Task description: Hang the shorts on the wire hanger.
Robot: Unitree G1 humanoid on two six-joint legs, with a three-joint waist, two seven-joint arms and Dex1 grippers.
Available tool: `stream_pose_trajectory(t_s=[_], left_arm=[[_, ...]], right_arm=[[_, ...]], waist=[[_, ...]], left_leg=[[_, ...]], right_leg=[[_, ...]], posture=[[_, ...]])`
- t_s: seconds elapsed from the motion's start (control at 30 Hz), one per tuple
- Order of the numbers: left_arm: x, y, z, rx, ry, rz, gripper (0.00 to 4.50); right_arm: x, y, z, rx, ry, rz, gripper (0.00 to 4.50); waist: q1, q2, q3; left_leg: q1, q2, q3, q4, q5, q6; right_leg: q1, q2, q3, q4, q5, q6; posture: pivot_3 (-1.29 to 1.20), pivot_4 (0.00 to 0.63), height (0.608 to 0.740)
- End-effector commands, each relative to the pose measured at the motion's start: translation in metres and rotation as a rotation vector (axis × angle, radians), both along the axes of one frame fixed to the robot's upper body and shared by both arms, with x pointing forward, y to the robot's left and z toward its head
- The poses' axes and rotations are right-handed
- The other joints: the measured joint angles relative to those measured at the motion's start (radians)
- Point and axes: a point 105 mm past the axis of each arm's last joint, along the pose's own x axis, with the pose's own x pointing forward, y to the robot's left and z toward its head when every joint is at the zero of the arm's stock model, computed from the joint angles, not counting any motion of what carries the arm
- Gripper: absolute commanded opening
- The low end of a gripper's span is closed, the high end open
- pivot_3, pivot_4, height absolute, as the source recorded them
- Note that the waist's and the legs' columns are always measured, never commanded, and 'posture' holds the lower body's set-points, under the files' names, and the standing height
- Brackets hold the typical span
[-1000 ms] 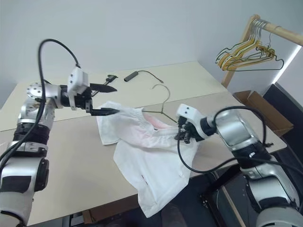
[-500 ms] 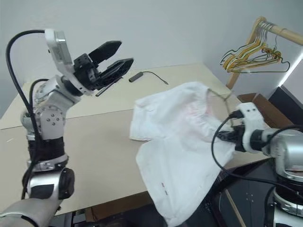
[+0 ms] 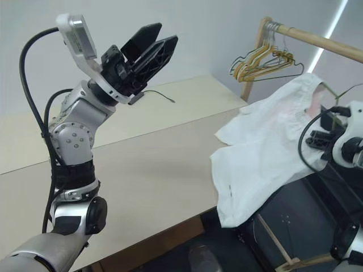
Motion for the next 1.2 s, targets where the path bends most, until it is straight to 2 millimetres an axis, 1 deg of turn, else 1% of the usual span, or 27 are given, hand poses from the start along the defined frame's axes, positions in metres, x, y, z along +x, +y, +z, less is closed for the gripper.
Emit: stream_pose_trajectory(t_s=[0.03, 0.07, 0.17, 0.37, 0.47, 0.57, 0.77, 0.87, 1.07, 1.2], left_arm=[[-0.007, 0.000, 0.010, -0.014, -0.038, -0.026, 4.48], [-0.007, 0.000, 0.010, -0.013, -0.036, -0.029, 4.48], [-0.009, -0.001, 0.008, -0.009, -0.029, -0.038, 4.48], [-0.012, -0.002, 0.005, 0.017, -0.027, -0.049, 4.48], [-0.015, -0.005, -0.003, 0.075, -0.013, -0.071, 4.48], [-0.016, -0.005, -0.007, 0.107, 0.002, -0.079, 4.48], [-0.019, -0.004, -0.006, 0.108, -0.002, -0.083, 4.48], [-0.022, -0.005, -0.005, 0.109, 0.003, -0.108, 4.48], [-0.024, -0.007, -0.005, 0.109, 0.004, -0.129, 4.48], [-0.025, -0.008, -0.004, 0.107, 0.000, -0.135, 4.48]], right_arm=[[0.001, -0.011, 0.023, 0.010, -0.044, -0.087, 0.00], [0.003, -0.014, 0.026, 0.014, -0.042, -0.114, 0.00], [0.005, -0.023, 0.031, 0.030, -0.033, -0.199, 0.00], [0.009, -0.035, 0.037, 0.094, 0.000, -0.304, 0.00], [0.010, -0.039, 0.034, 0.127, 0.028, -0.330, 0.00], [0.008, -0.048, 0.029, 0.148, 0.059, -0.378, 0.00], [0.006, -0.063, 0.028, 0.154, 0.056, -0.434, 0.00], [0.005, -0.071, 0.033, 0.126, 0.045, -0.464, 0.00], [0.006, -0.075, 0.048, 0.092, 0.012, -0.466, 0.00], [0.006, -0.082, 0.045, 0.122, 0.014, -0.494, 0.00]], waist=[[-0.013, 0.000, 0.000], [-0.018, 0.000, 0.000], [-0.029, 0.000, 0.000], [-0.029, 0.000, 0.000], [-0.028, 0.000, 0.000], [-0.025, 0.001, 0.000], [-0.017, 0.001, 0.001], [-0.013, 0.002, 0.002], [-0.005, 0.002, 0.002], [-0.001, 0.002, 0.002]], left_leg=[[0.002, 0.000, 0.000, -0.002, 0.000, 0.000], [0.004, 0.000, 0.001, -0.004, 0.000, 0.000], [0.005, 0.000, 0.002, -0.006, 0.000, 0.000], [0.009, -0.003, 0.005, -0.013, 0.000, 0.000], [0.010, -0.003, 0.006, -0.014, 0.000, 0.000], [0.010, -0.003, 0.007, -0.014, 0.000, 0.000], [0.011, -0.004, 0.008, -0.015, 0.000, 0.000], [0.011, -0.004, 0.008, -0.015, 0.000, 0.000], [0.012, -0.004, 0.009, -0.016, 0.000, 0.000], [0.012, -0.004, 0.009, -0.016, 0.000, 0.000]], right_leg=[[0.002, 0.000, 0.000, -0.003, 0.000, 0.001], [0.004, 0.001, 0.002, -0.007, 0.000, 0.001], [0.005, 0.001, 0.004, -0.007, 0.000, 0.002], [0.004, 0.000, 0.010, -0.009, -0.001, 0.003], [0.004, 0.000, 0.011, -0.009, -0.001, 0.004], [0.004, 0.000, 0.012, -0.009, -0.002, 0.005], [0.004, 0.000, 0.013, -0.009, -0.002, 0.005], [0.004, 0.000, 0.014, -0.009, -0.002, 0.005], [0.003, 0.000, 0.015, -0.009, -0.002, 0.006], [0.003, 0.000, 0.015, -0.010, -0.002, 0.006]], posture=[[-0.38, 0.000, 0.740], [-0.38, 0.000, 0.740], [-0.37, 0.000, 0.740], [-0.36, 0.000, 0.740], [-0.35, 0.000, 0.740], [-0.34, 0.000, 0.740], [-0.33, 0.000, 0.740], [-0.33, 0.000, 0.740], [-0.33, 0.000, 0.740], [-0.33, 0.000, 0.740]])
